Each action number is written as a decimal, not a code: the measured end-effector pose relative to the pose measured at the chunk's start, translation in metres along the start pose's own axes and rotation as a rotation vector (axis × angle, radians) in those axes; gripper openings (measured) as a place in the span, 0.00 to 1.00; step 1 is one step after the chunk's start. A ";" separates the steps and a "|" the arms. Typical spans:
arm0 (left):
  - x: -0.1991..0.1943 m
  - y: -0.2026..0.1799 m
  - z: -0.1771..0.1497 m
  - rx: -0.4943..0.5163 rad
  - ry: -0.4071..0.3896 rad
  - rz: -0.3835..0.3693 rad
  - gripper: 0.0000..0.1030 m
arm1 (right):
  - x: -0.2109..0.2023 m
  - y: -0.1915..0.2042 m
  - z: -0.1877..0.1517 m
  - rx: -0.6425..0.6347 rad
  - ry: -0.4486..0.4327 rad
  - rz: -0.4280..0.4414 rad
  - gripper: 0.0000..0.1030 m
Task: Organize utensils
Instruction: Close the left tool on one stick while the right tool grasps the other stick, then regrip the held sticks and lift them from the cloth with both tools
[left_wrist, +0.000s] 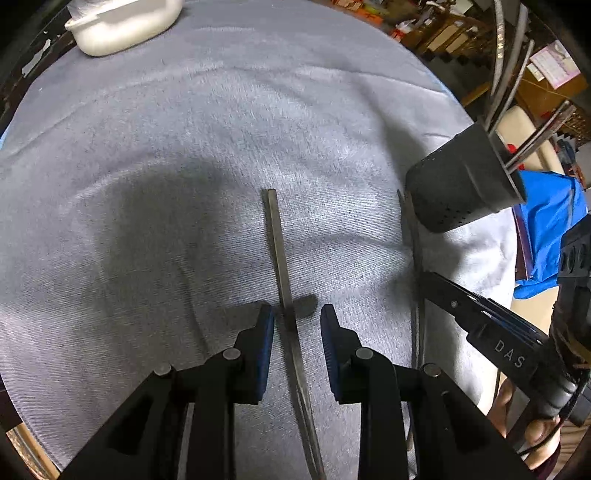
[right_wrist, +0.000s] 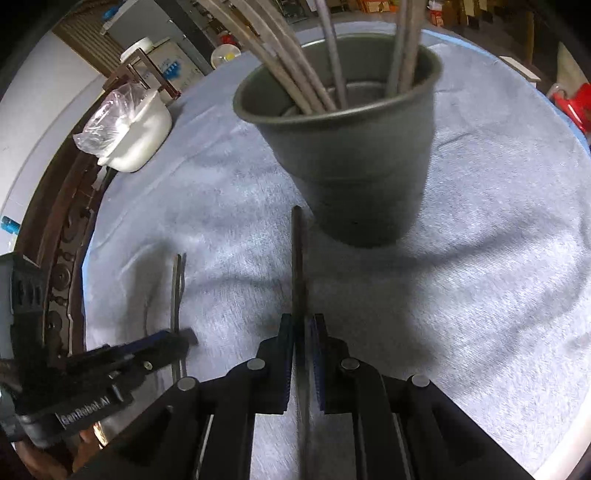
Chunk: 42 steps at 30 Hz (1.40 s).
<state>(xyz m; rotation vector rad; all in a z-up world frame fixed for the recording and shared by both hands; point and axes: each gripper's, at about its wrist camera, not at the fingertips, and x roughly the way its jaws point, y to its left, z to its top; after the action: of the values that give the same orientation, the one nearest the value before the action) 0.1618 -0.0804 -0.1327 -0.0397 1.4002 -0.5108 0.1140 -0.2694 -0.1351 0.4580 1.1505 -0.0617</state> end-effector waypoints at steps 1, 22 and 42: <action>0.001 -0.001 0.001 -0.006 0.003 -0.001 0.25 | 0.003 0.003 0.000 -0.007 0.006 -0.016 0.12; 0.011 -0.014 0.001 -0.018 -0.050 0.068 0.08 | 0.004 0.010 0.003 -0.032 -0.025 0.029 0.09; -0.044 -0.012 -0.016 -0.015 -0.203 0.051 0.06 | -0.028 0.000 0.001 -0.008 -0.071 0.136 0.26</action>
<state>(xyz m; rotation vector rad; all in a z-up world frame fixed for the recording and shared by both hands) 0.1392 -0.0708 -0.0907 -0.0657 1.2031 -0.4411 0.1033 -0.2751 -0.1095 0.5219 1.0474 0.0446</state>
